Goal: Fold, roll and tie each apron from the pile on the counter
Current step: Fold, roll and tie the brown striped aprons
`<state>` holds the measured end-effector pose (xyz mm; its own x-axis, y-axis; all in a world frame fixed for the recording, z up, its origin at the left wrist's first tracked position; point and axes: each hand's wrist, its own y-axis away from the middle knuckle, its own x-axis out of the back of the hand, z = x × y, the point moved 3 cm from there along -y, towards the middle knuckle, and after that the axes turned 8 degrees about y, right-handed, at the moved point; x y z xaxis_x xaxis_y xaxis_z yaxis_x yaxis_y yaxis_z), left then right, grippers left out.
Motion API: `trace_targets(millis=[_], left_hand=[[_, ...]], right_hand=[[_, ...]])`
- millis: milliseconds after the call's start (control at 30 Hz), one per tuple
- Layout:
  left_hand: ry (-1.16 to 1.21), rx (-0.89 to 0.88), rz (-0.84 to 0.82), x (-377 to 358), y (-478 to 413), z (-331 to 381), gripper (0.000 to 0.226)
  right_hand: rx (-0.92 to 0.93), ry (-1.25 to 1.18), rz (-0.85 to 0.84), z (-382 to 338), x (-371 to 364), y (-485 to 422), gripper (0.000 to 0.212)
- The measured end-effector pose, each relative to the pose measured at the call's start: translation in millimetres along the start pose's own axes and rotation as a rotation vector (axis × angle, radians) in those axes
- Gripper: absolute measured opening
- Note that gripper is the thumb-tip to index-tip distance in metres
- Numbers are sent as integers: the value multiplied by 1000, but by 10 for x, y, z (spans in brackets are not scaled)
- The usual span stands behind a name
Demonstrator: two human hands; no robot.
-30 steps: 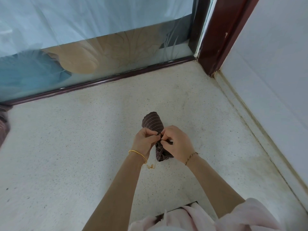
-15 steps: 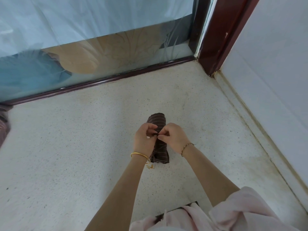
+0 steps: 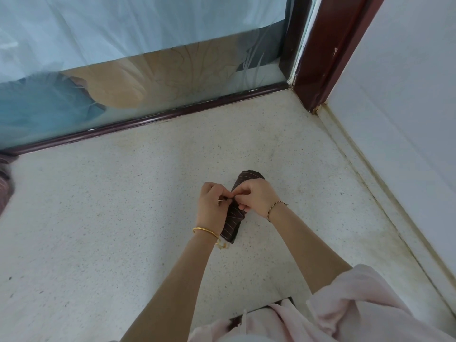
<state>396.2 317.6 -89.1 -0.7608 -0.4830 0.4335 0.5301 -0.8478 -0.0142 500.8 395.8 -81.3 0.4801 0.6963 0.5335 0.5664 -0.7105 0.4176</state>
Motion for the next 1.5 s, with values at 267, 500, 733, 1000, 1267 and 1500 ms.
trace_targets(millis=[267,500,733,1000,1267,1500], left_hand=[[-28,88,-74,36,-42,-17,18],[7,269,-69,78,-71,-88,11],[-28,316,-92,118,-104,-185,6],[-5,353,-80,177,-107,-286,5],[158,392,-185,292,-106,-359,22],[-213,353,-385,69,1,-315,51]], right_hand=[[51,176,-69,-23,-1,-64,18],[130,491,-51,-26,6,-110,9],[151,591,-62,-32,12,-64,27],[173,663,-39,-7,-35,-44,22],[164,474,27,123,21,-69,9],[142,248,142,131,70,8,17]])
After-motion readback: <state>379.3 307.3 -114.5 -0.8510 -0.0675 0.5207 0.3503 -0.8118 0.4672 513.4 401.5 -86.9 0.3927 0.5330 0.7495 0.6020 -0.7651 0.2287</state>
